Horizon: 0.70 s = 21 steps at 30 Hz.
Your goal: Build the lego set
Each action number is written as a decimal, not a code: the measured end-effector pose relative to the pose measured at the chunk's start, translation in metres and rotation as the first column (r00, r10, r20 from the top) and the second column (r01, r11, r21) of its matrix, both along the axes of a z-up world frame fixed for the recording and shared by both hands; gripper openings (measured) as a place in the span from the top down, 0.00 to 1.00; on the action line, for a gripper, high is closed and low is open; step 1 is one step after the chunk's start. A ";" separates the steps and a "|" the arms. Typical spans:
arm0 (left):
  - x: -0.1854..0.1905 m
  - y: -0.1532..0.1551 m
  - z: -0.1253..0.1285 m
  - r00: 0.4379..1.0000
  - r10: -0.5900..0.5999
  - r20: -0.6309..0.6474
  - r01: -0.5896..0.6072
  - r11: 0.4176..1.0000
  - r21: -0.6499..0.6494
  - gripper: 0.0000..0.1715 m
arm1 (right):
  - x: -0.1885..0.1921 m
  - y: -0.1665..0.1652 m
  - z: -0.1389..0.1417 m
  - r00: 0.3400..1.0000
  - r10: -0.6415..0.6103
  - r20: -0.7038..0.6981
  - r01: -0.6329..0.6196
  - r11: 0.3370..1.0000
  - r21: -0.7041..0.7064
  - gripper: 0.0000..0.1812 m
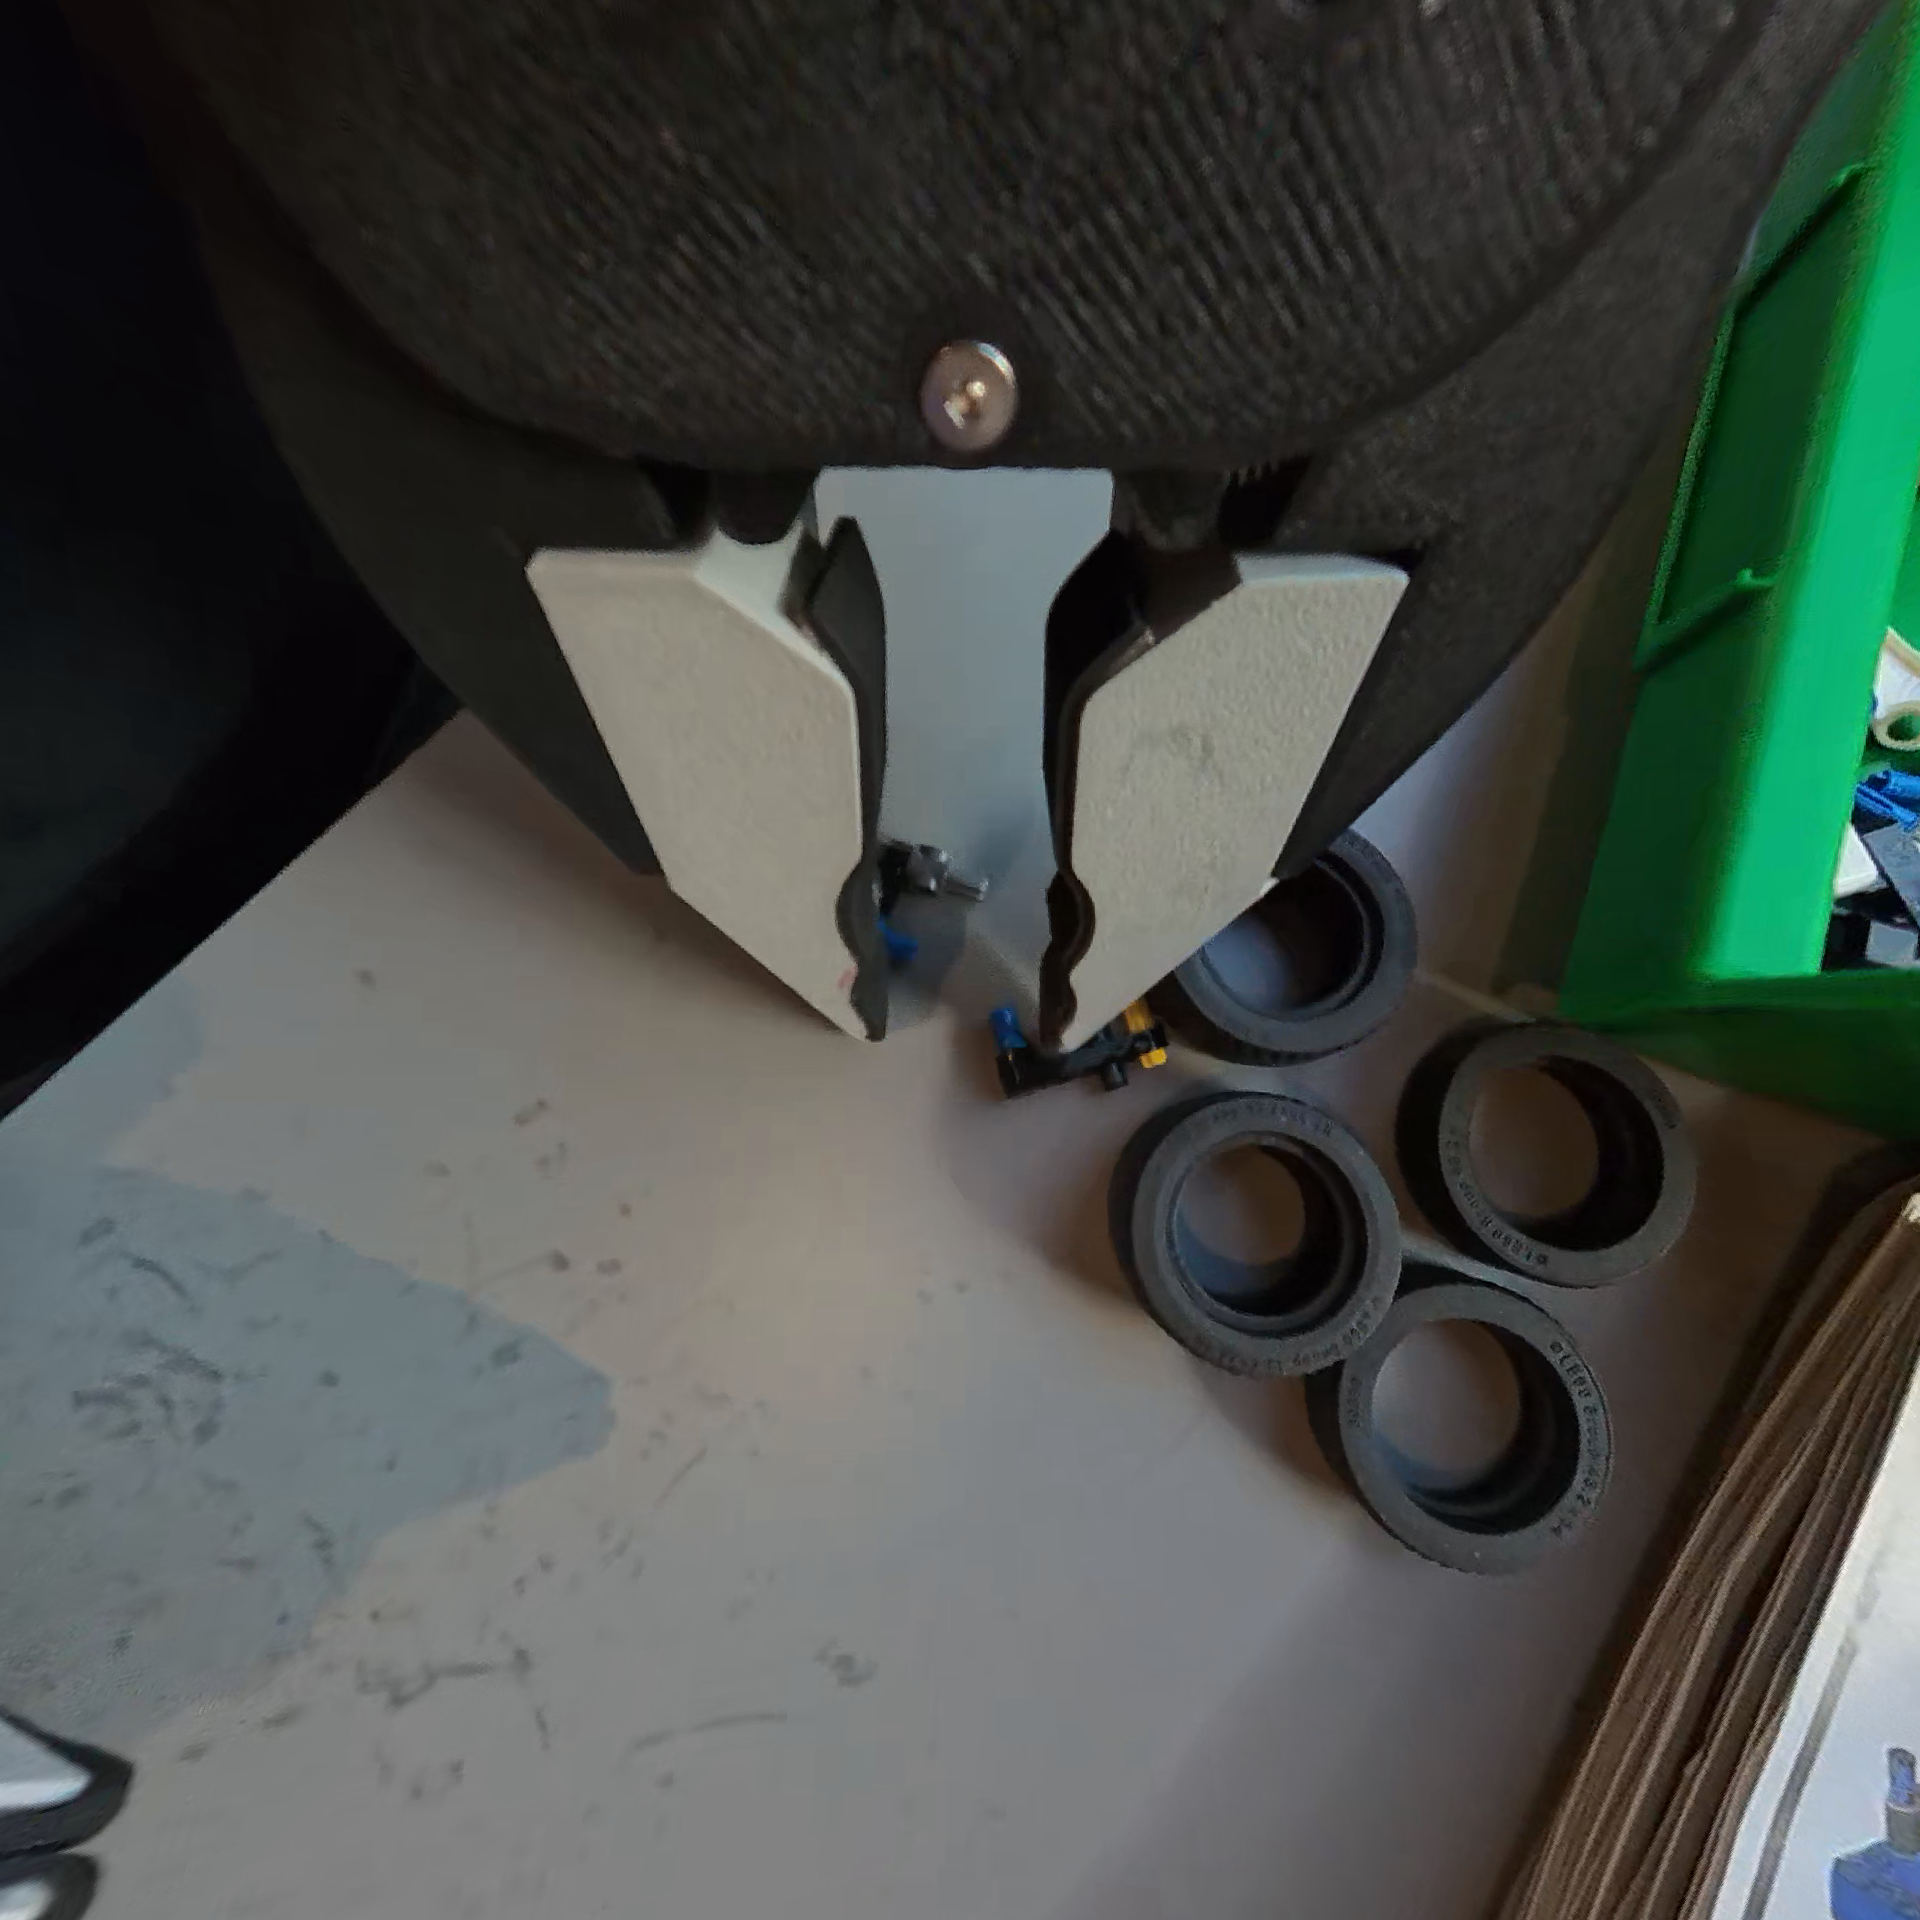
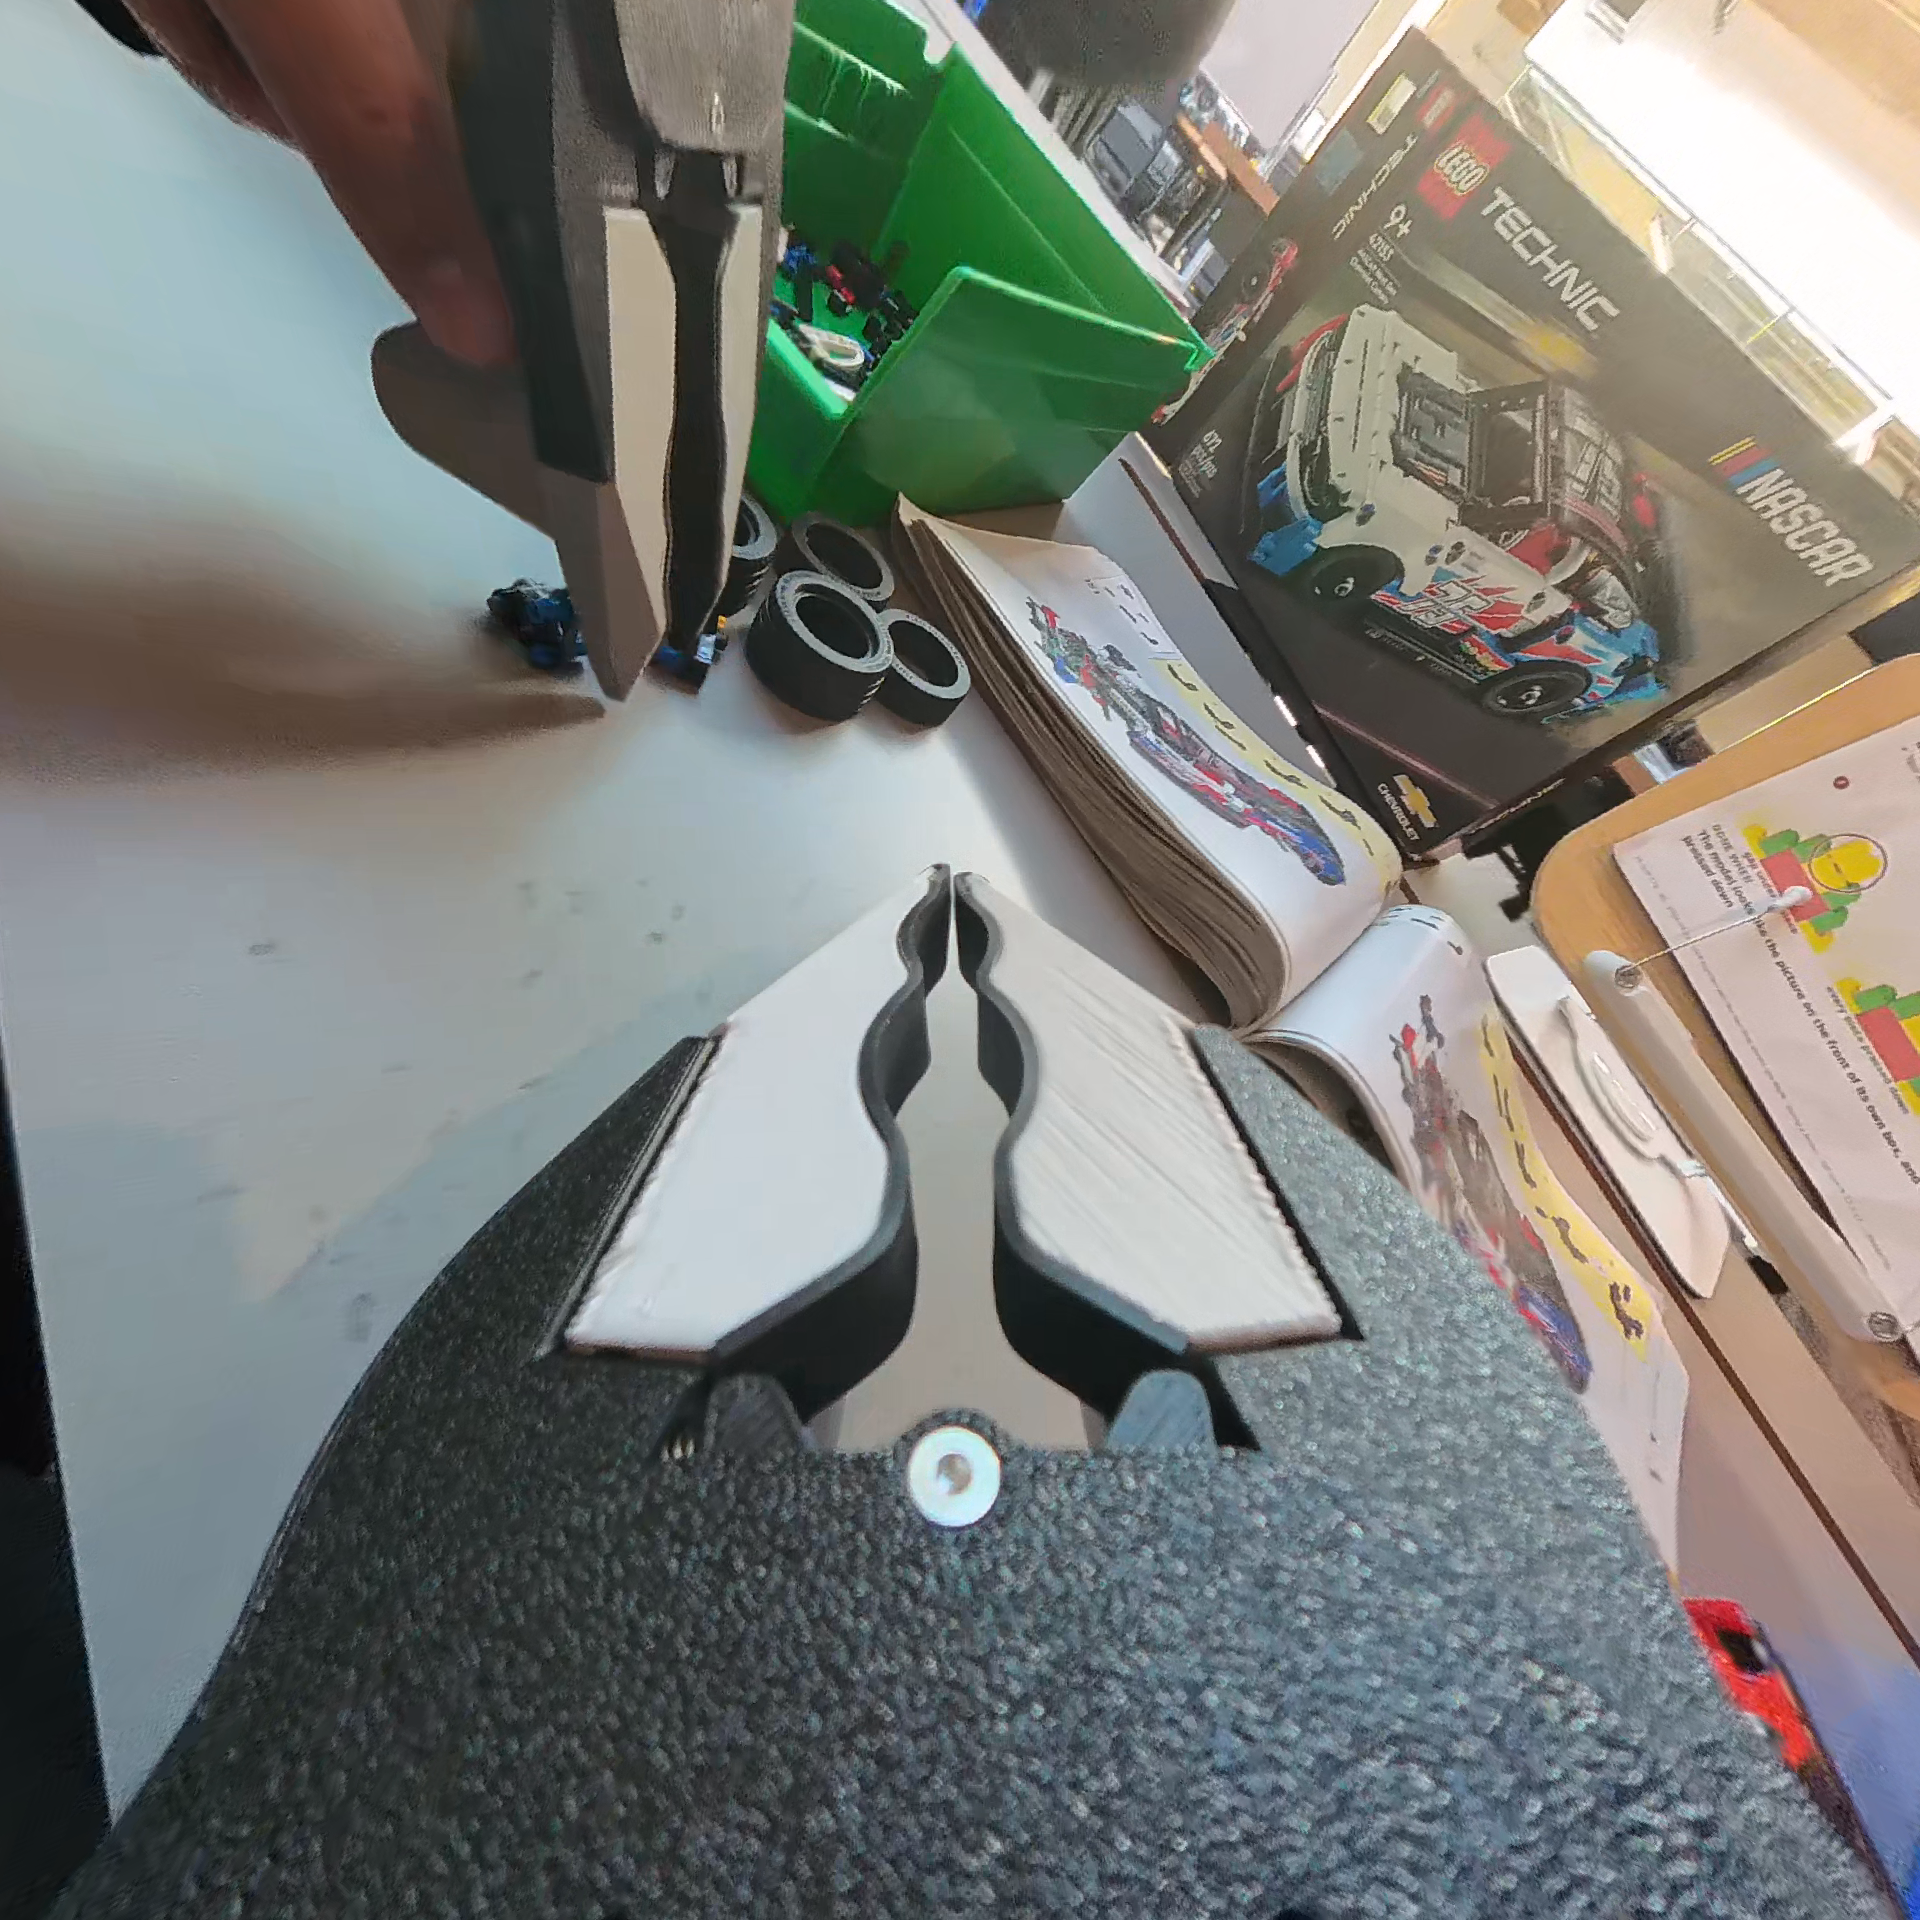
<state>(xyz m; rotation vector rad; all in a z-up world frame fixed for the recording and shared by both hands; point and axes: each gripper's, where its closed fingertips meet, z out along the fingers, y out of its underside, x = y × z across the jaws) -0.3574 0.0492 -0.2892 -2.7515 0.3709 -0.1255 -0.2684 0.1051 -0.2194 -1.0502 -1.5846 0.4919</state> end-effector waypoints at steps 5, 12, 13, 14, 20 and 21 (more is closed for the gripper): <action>-0.001 0.015 -0.001 0.999 -0.031 0.015 0.031 0.999 0.016 0.96 | 0.005 0.011 0.014 1.000 -0.021 -0.006 0.021 1.000 -0.018 1.00; 0.064 0.001 0.005 0.921 -0.386 0.058 0.385 0.923 0.025 1.00 | 0.013 0.006 -0.017 0.979 0.112 0.173 -0.038 0.924 -0.380 0.96; 0.066 -0.004 0.012 0.919 -0.391 0.052 0.389 0.920 0.046 1.00 | 0.014 0.000 -0.022 0.968 0.151 0.202 -0.049 0.899 -0.436 0.93; 0.067 -0.011 0.019 0.924 -0.378 0.057 0.374 0.925 0.062 1.00 | 0.015 -0.007 -0.026 0.956 0.191 0.224 -0.064 0.878 -0.475 0.92; 0.025 0.001 0.027 0.982 -0.154 -0.107 0.168 0.977 0.135 0.94 | -0.015 -0.032 -0.045 0.827 0.346 0.442 -0.074 0.847 -0.526 0.83; 0.024 0.011 0.026 0.977 -0.180 -0.118 0.197 0.969 0.148 0.94 | -0.016 -0.036 -0.047 0.802 0.358 0.478 -0.063 0.847 -0.528 0.83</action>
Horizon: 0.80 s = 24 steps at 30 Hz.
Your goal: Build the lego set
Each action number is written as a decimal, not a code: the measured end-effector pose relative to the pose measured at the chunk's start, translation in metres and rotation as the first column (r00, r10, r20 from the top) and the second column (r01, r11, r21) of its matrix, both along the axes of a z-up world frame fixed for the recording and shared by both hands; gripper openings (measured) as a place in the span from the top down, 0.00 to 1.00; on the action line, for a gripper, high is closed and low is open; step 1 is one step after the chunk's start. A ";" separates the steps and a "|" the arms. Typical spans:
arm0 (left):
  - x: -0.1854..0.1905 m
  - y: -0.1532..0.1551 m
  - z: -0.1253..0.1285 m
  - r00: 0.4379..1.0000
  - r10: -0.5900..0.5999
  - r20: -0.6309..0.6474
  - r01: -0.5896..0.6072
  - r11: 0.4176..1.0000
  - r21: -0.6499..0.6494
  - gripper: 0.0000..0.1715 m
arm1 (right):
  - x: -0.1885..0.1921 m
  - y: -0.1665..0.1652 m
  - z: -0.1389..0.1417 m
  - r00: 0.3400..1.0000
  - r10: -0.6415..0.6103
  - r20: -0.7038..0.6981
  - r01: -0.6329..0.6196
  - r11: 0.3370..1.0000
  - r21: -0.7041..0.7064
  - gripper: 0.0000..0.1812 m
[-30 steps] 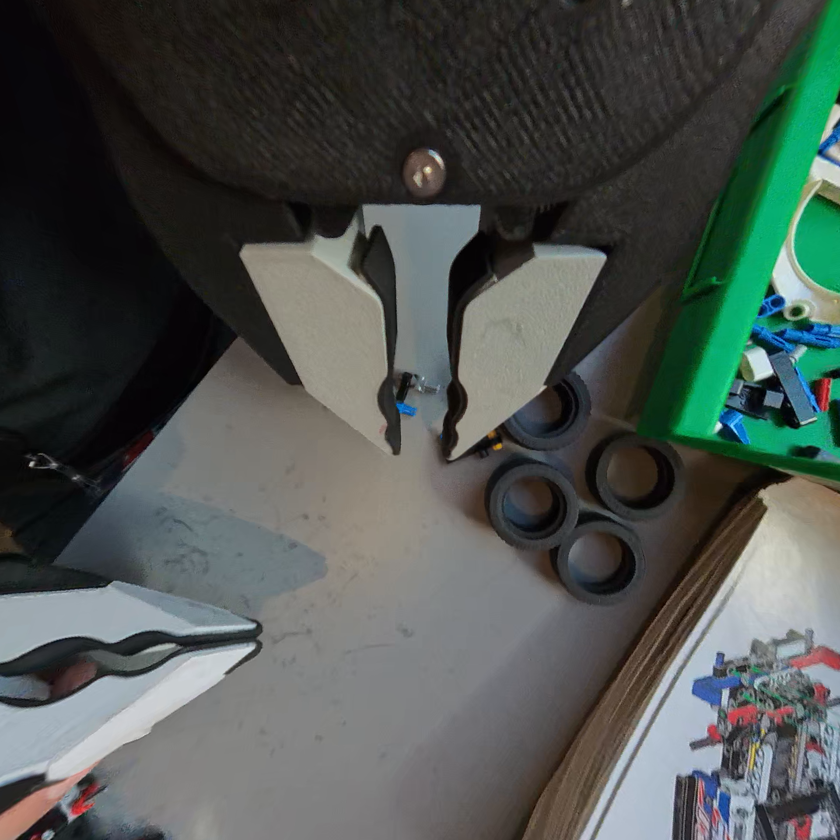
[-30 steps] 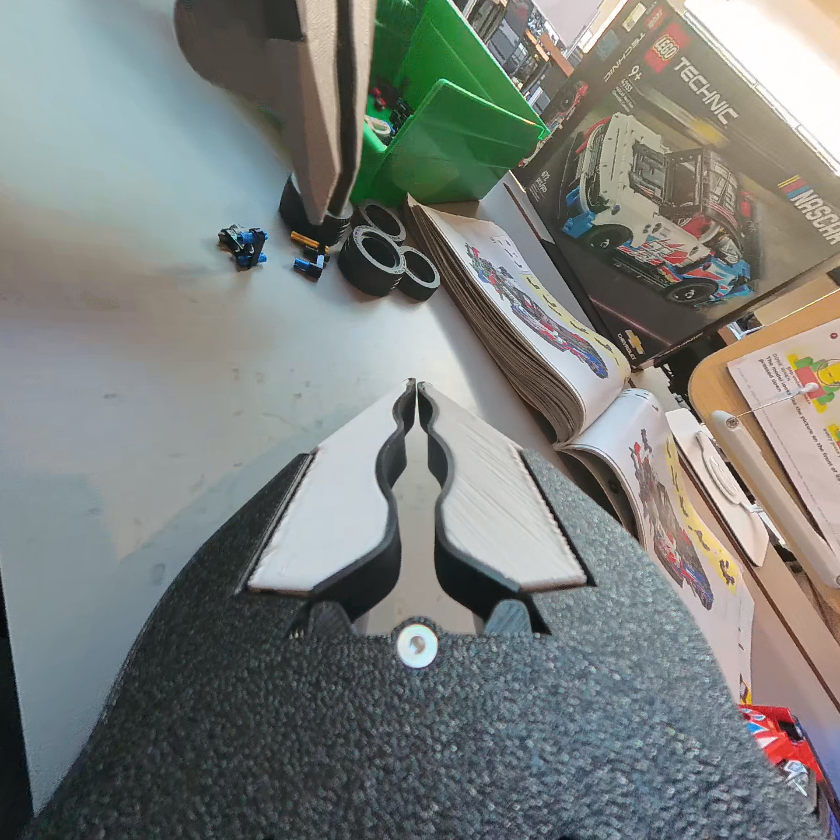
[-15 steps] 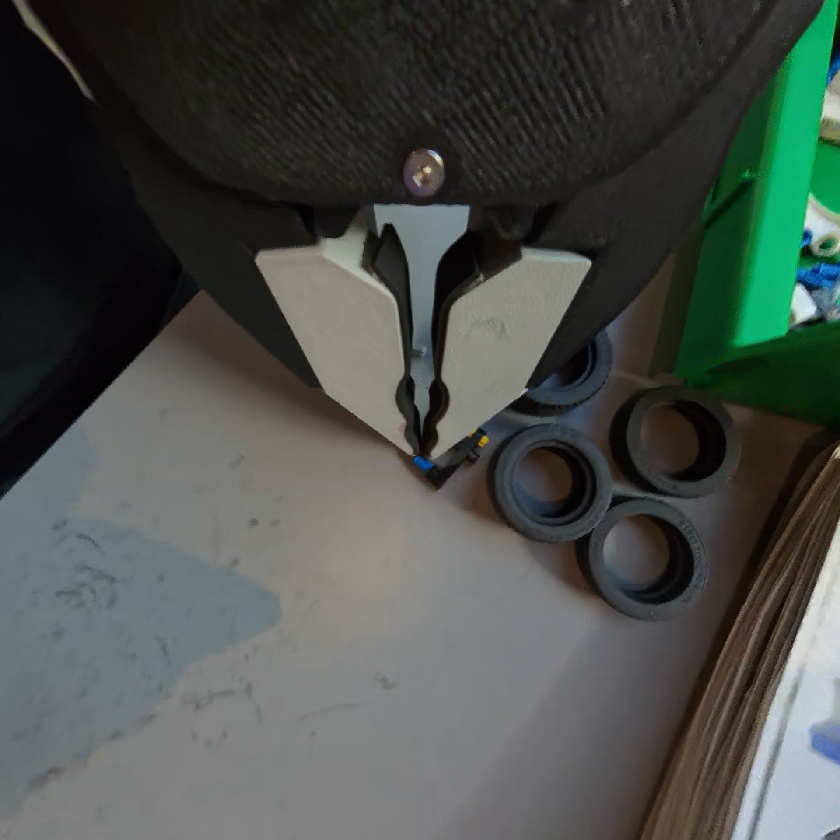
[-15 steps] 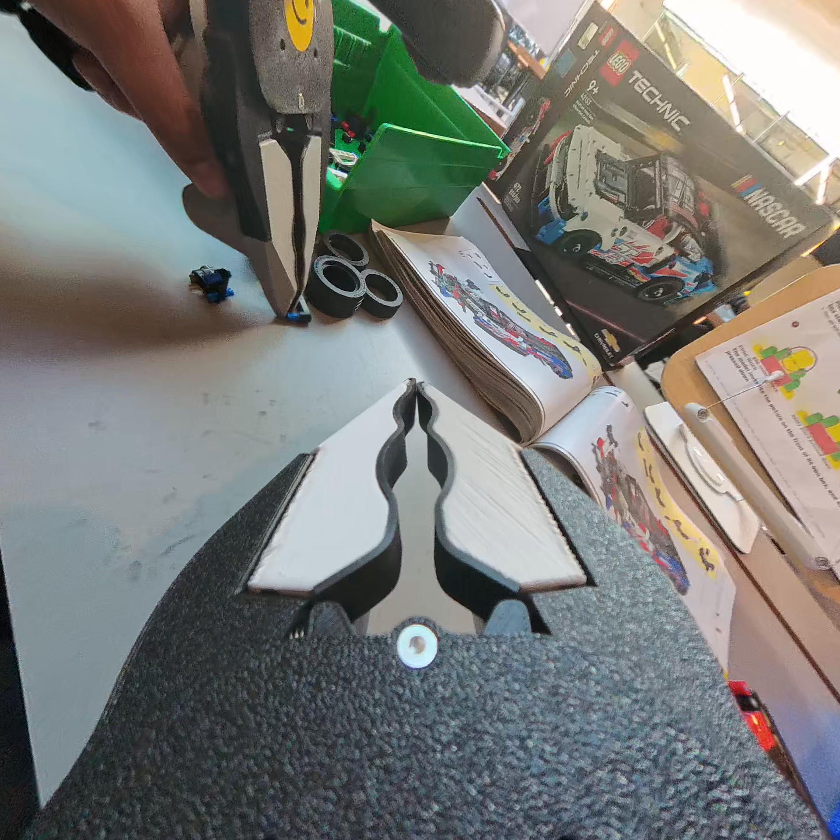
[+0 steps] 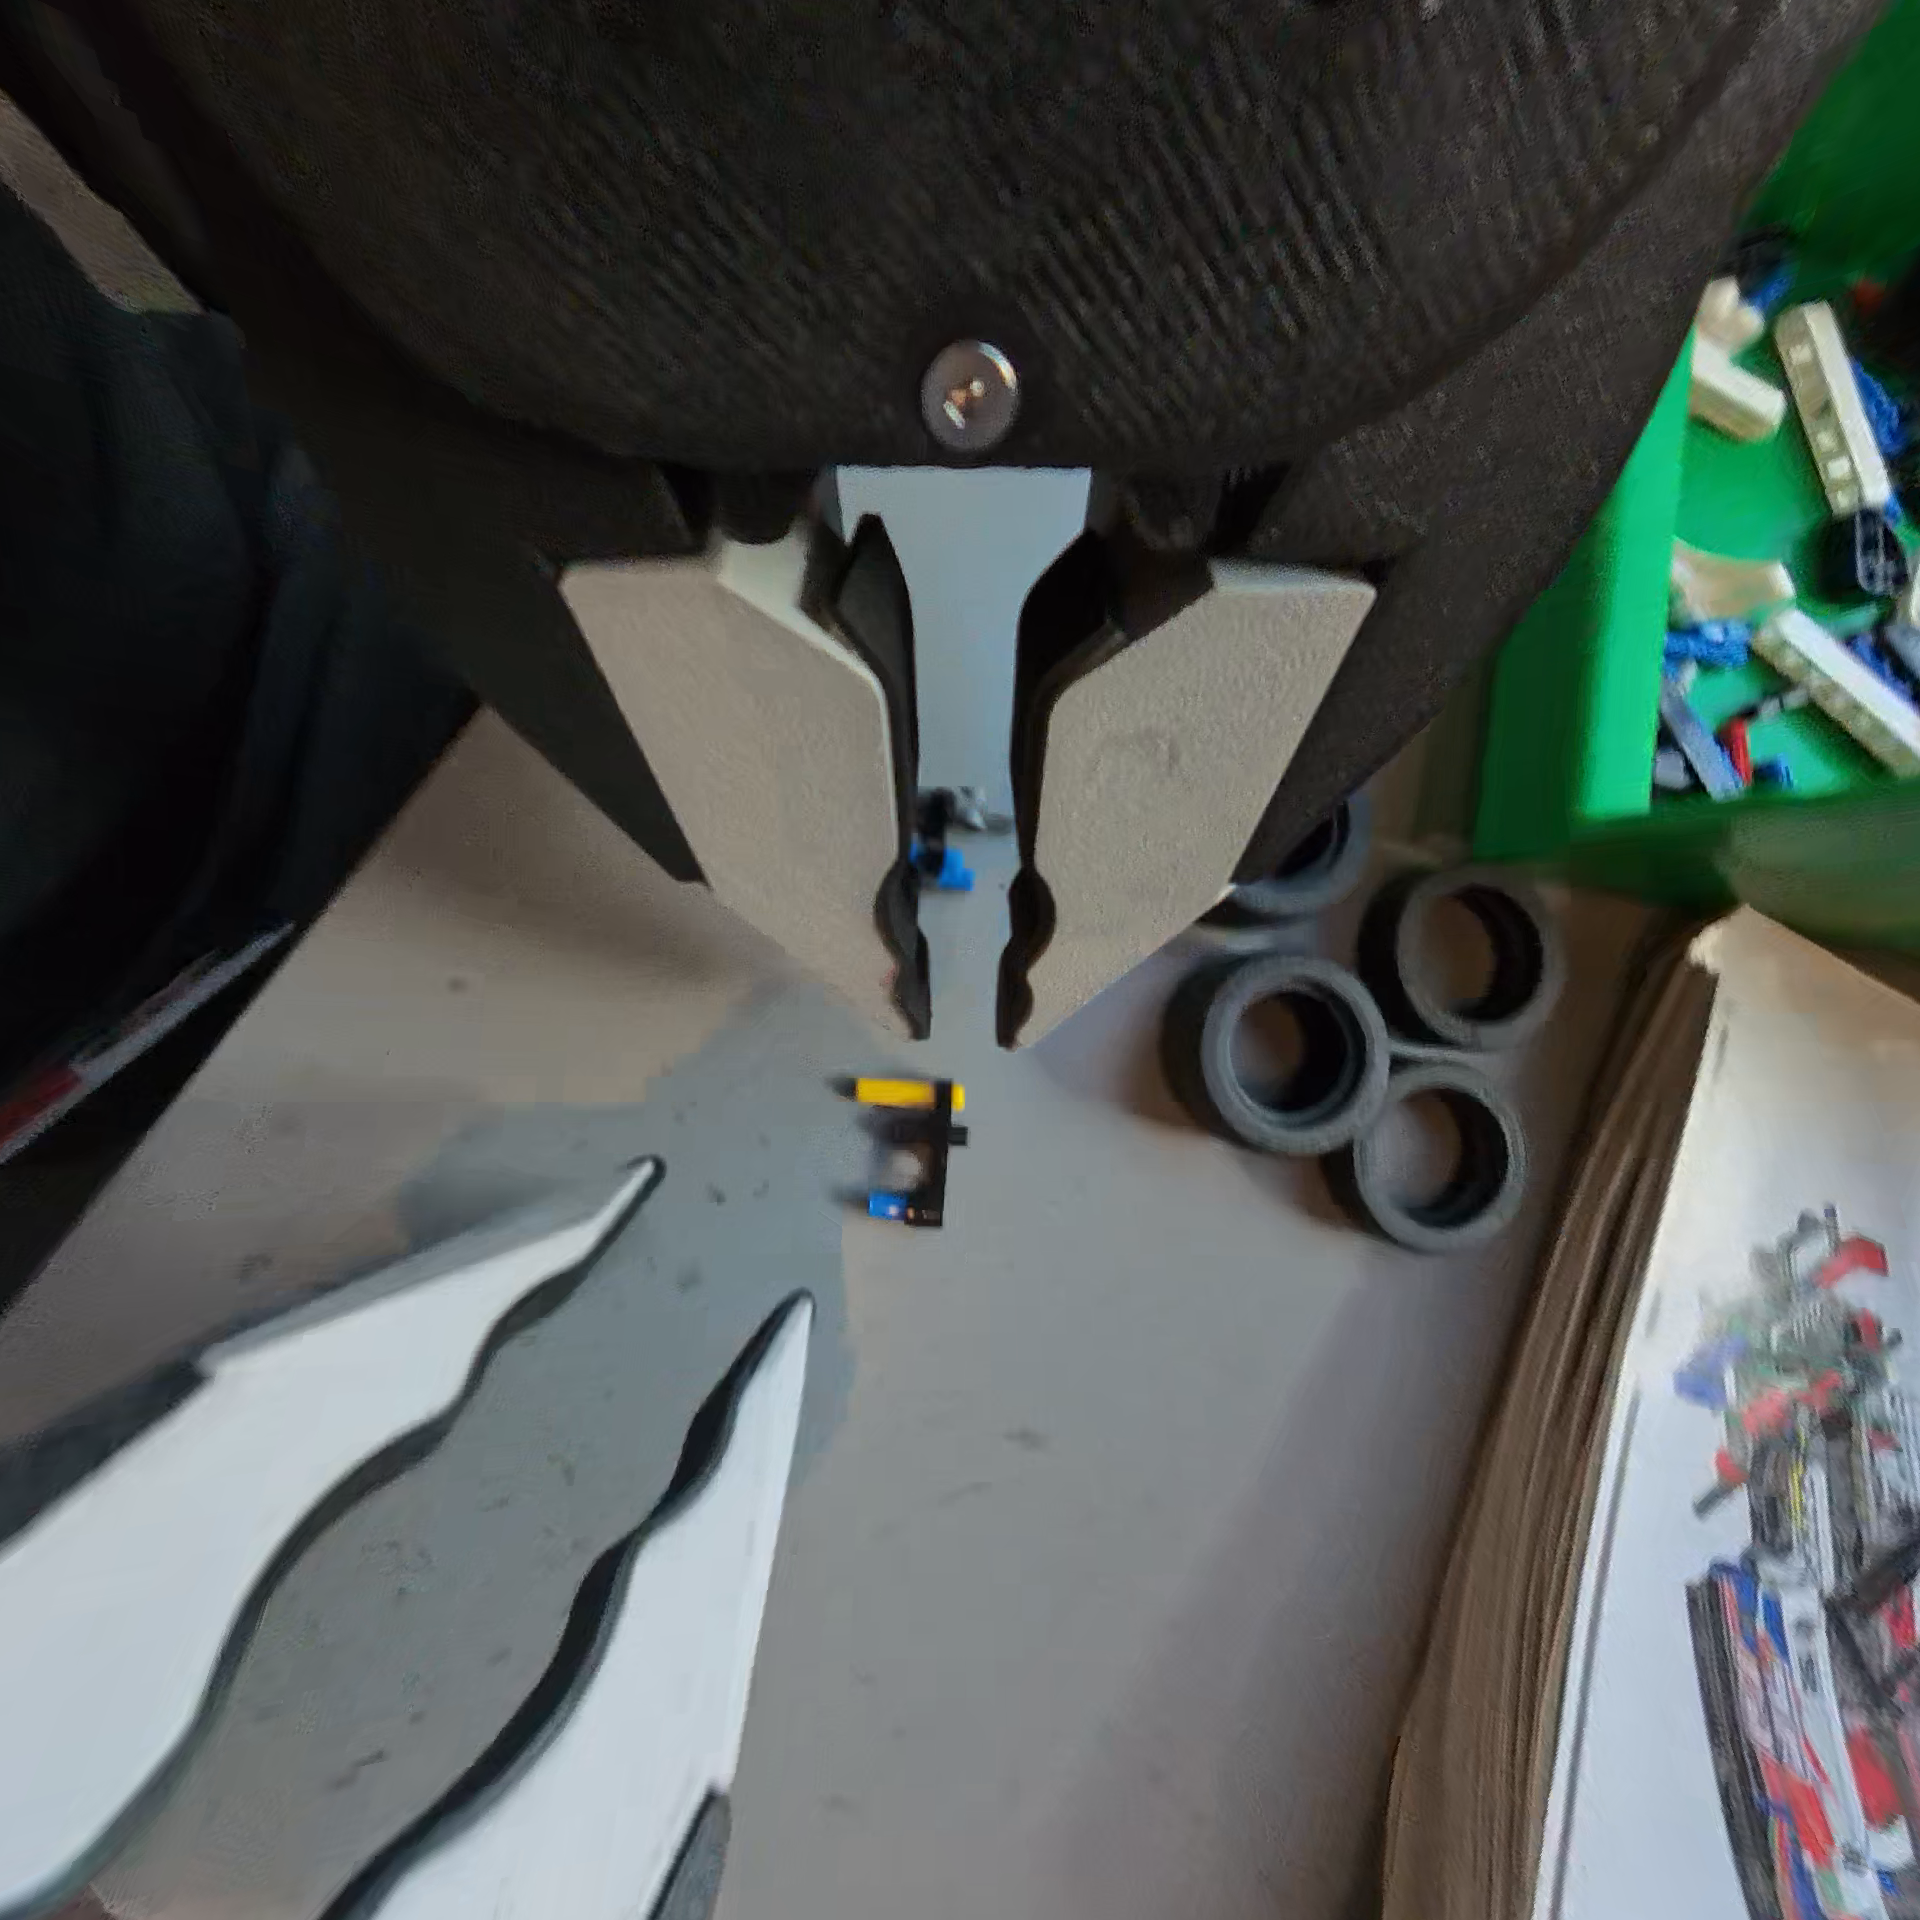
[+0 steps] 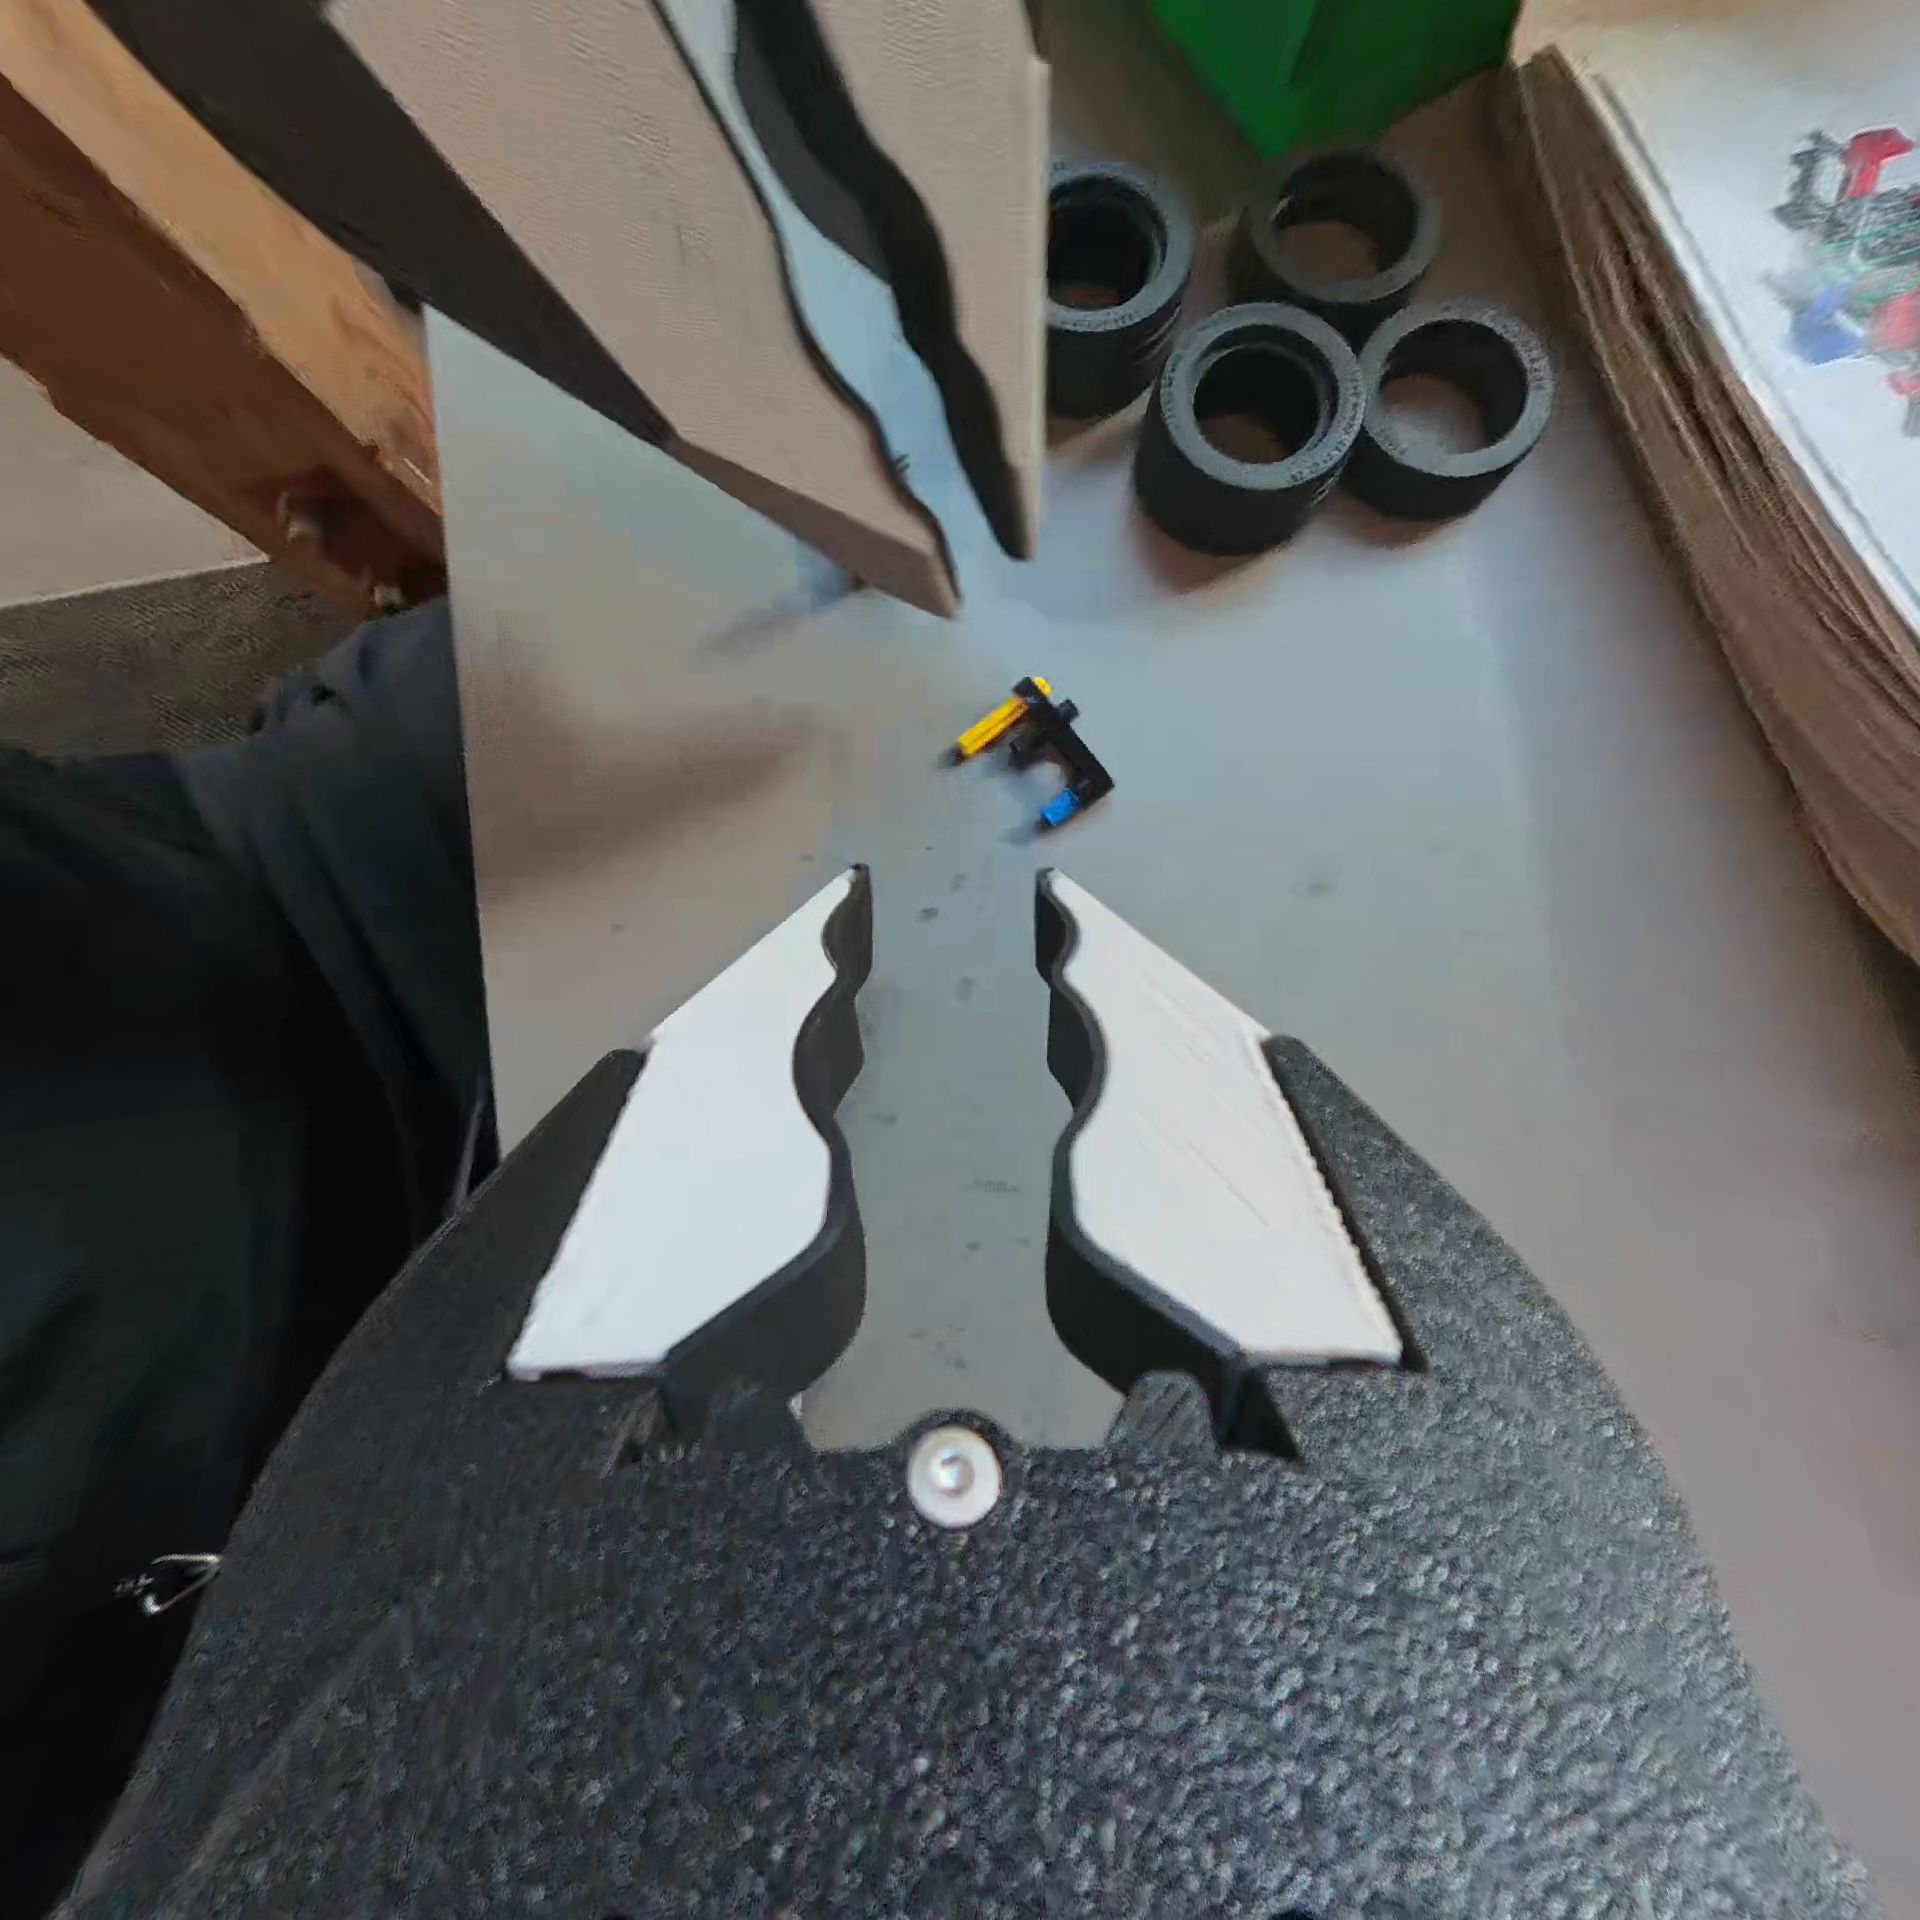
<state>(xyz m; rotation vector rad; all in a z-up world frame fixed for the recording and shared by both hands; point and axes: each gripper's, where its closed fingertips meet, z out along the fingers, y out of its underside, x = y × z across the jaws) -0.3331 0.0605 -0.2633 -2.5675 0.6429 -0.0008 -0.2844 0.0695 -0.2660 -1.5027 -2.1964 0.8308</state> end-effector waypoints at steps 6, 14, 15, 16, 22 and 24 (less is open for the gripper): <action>0.024 0.006 -0.026 0.980 -0.077 0.181 0.108 0.980 -0.167 0.99 | 0.005 0.005 -0.011 0.997 -0.079 0.004 0.079 0.997 0.026 0.96; 0.027 0.008 -0.010 0.989 -0.093 0.116 0.096 0.995 -0.022 0.98 | 0.011 0.045 -0.016 0.981 -0.189 0.048 0.184 0.979 0.090 0.99; 0.022 0.014 -0.003 0.991 -0.057 0.124 0.056 0.998 0.015 0.94 | 0.020 0.046 -0.014 0.981 -0.191 0.030 0.187 0.977 0.098 0.99; 0.020 0.020 0.001 0.989 -0.028 0.143 0.023 0.999 0.038 0.89 | 0.027 0.046 -0.014 0.980 -0.198 0.020 0.195 0.975 0.106 0.98; 0.014 0.062 -0.020 0.995 0.061 0.074 -0.062 0.998 0.007 0.83 | 0.035 0.046 -0.007 0.971 -0.237 -0.030 0.239 0.968 0.073 0.96; 0.026 0.064 -0.024 0.991 0.056 0.118 -0.054 0.998 -0.023 0.84 | 0.039 0.047 -0.004 0.967 -0.249 -0.042 0.251 0.966 0.056 0.95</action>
